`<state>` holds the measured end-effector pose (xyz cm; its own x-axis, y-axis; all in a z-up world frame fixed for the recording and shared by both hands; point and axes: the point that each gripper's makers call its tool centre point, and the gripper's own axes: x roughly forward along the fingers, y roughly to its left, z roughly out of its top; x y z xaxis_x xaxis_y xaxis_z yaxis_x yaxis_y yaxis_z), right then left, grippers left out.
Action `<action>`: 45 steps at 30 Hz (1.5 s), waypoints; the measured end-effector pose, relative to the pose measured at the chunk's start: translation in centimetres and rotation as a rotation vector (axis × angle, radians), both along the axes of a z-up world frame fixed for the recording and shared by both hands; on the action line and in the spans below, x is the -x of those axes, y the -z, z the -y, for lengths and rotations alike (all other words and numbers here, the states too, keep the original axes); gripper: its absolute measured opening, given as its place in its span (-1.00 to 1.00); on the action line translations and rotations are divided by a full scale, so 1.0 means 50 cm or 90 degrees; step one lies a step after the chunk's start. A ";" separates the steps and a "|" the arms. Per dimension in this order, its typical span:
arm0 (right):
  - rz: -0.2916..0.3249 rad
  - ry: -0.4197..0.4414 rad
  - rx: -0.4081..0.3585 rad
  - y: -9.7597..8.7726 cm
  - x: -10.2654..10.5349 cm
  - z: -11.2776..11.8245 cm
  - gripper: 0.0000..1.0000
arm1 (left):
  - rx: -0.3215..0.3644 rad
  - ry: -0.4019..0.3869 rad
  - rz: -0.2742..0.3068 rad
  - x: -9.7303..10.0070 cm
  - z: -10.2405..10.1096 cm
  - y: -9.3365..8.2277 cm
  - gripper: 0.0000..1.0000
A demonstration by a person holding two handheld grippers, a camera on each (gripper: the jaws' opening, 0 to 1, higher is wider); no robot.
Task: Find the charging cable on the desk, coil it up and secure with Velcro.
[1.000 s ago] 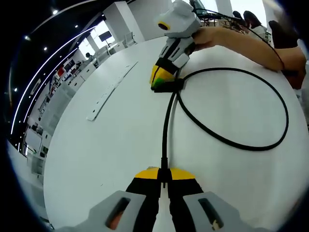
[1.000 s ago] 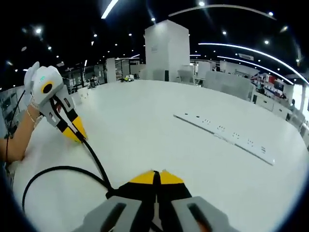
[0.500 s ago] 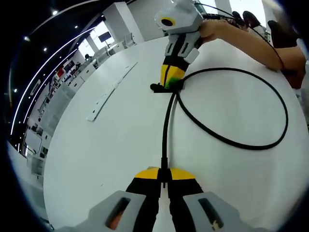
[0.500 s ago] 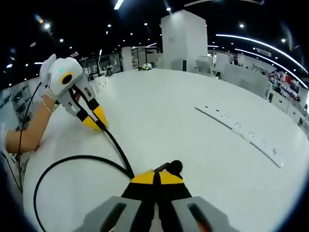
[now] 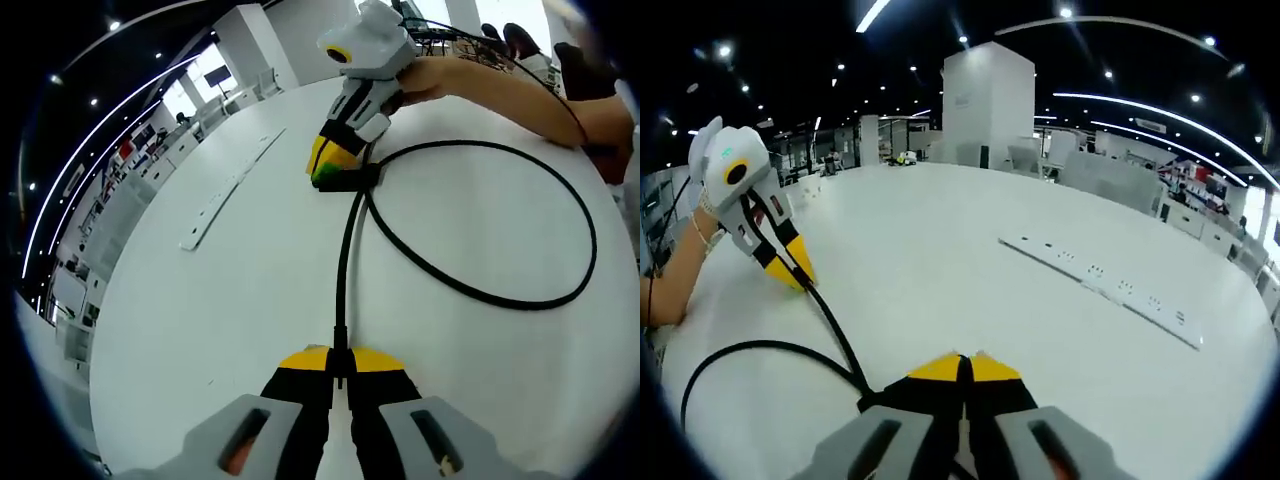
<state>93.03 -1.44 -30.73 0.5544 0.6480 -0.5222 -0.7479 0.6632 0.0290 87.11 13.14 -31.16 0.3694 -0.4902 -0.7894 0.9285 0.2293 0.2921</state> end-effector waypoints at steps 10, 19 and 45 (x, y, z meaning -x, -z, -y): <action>-0.115 -0.043 0.000 0.015 0.060 -0.002 -0.96 | 0.002 0.001 -0.001 -0.004 0.001 -0.001 -0.87; -0.057 -0.030 0.007 0.011 0.051 0.003 -0.96 | 0.000 -0.001 0.001 -0.001 0.005 -0.003 -0.87; -0.100 -0.045 0.085 0.003 0.079 0.104 -0.95 | -0.007 -0.047 -0.031 0.006 -0.002 -0.005 -0.87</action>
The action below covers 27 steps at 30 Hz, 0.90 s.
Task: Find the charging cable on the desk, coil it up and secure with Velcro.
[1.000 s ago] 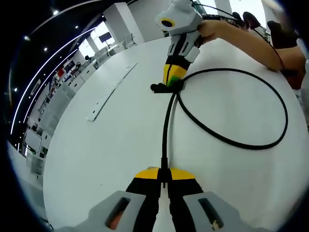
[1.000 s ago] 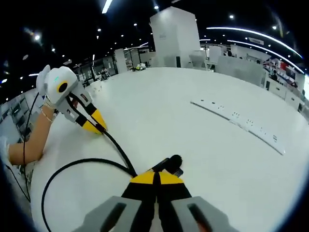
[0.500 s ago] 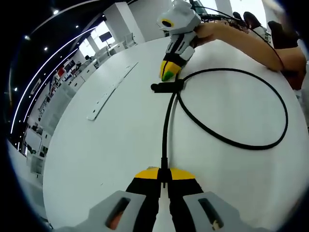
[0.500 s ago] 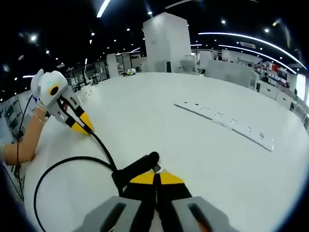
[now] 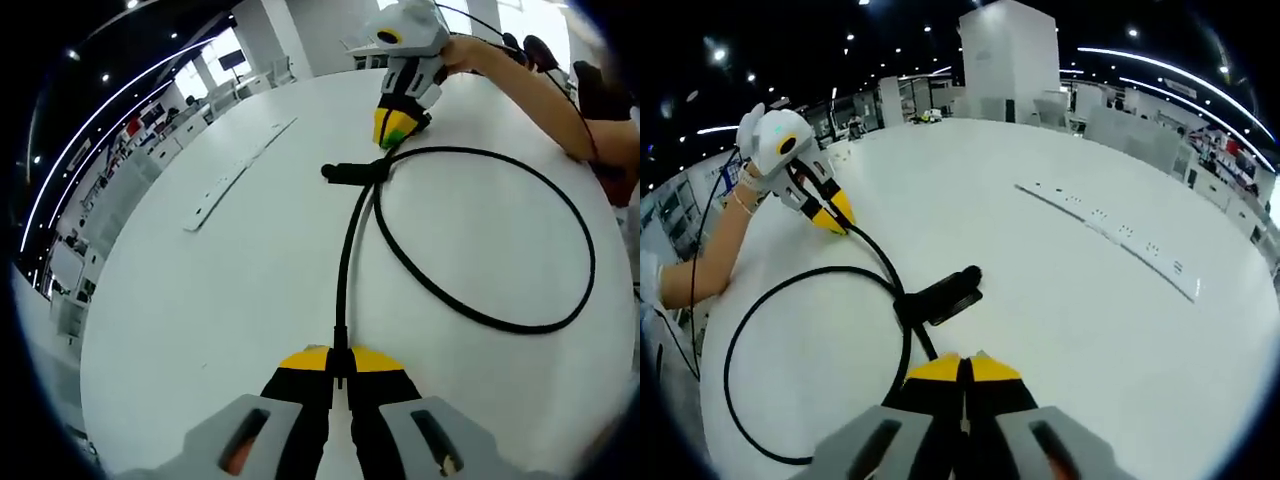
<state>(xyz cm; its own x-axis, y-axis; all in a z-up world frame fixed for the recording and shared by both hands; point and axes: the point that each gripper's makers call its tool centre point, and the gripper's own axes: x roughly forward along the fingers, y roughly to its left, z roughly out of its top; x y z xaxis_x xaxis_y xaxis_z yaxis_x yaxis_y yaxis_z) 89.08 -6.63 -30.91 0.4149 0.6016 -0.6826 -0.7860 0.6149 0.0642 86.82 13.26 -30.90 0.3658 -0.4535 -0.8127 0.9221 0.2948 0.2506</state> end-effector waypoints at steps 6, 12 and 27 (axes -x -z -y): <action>0.014 -0.055 -0.125 -0.032 -0.013 -0.116 -0.95 | 0.001 0.010 0.006 -0.003 -0.001 -0.001 -0.87; -0.003 -0.042 -0.100 0.002 -0.024 -0.112 -0.96 | 0.001 0.009 0.005 -0.001 -0.001 -0.001 -0.87; 0.032 -0.035 -0.060 0.006 -0.001 -0.114 -0.95 | -0.007 0.042 0.038 0.004 -0.003 -0.002 -0.86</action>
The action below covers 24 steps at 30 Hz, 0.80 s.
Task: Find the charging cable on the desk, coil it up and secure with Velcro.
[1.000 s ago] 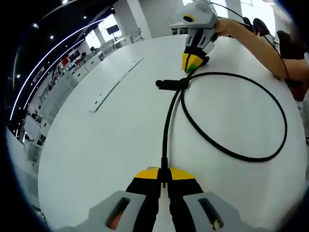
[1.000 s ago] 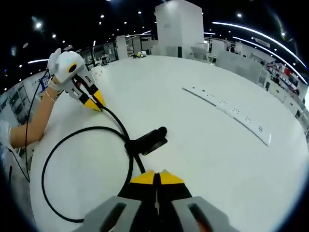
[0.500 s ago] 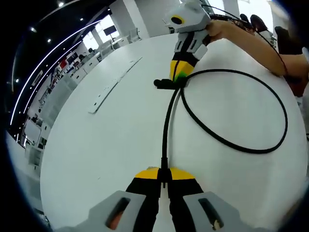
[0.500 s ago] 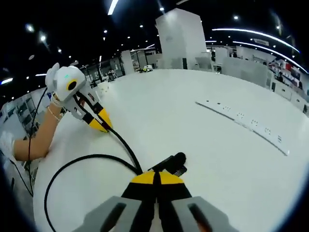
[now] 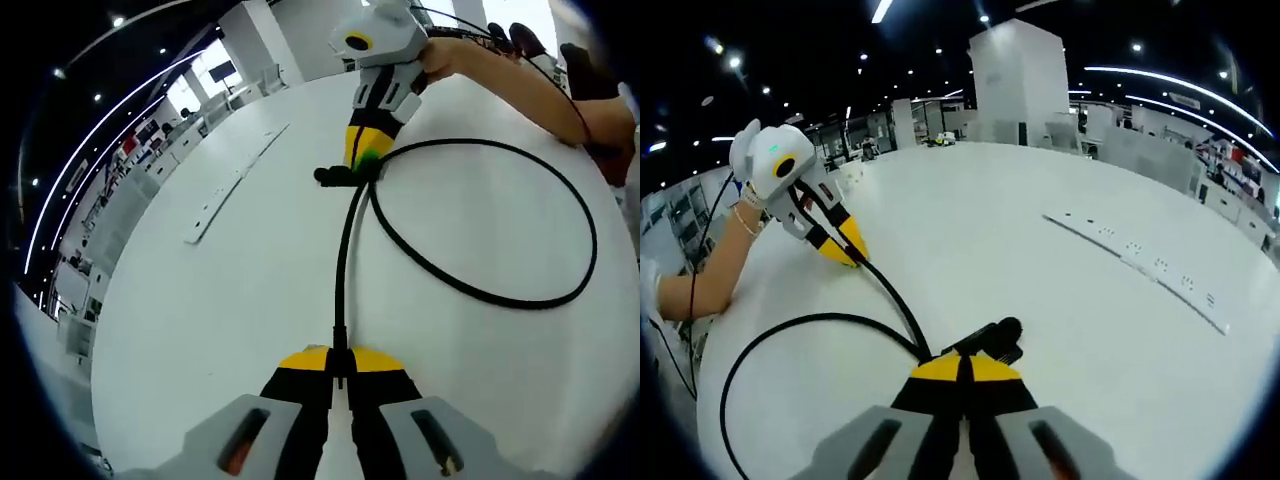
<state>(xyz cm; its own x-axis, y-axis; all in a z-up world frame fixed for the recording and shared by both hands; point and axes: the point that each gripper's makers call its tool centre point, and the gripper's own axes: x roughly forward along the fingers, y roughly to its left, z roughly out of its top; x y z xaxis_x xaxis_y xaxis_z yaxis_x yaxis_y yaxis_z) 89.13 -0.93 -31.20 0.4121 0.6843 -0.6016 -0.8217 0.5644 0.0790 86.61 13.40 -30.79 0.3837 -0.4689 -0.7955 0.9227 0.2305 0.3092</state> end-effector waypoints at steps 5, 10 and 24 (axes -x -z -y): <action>0.012 -0.008 0.000 -0.001 -0.002 0.004 -0.93 | -0.024 0.050 0.037 -0.006 0.001 -0.003 -0.85; 0.011 -0.001 -0.073 -0.031 -0.005 -0.005 -0.46 | -0.037 0.101 0.079 -0.005 0.004 -0.007 -0.78; 0.060 -0.031 -0.027 -0.053 -0.015 0.005 -0.46 | 0.046 0.122 0.132 -0.016 0.042 -0.065 -0.35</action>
<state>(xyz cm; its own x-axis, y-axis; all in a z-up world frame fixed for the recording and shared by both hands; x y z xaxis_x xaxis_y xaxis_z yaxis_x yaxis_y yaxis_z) 89.88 -1.18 -28.56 0.4311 0.7287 -0.5321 -0.8532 0.5211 0.0223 87.41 11.28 -27.54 0.4337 -0.6008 -0.6716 0.8704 0.0865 0.4847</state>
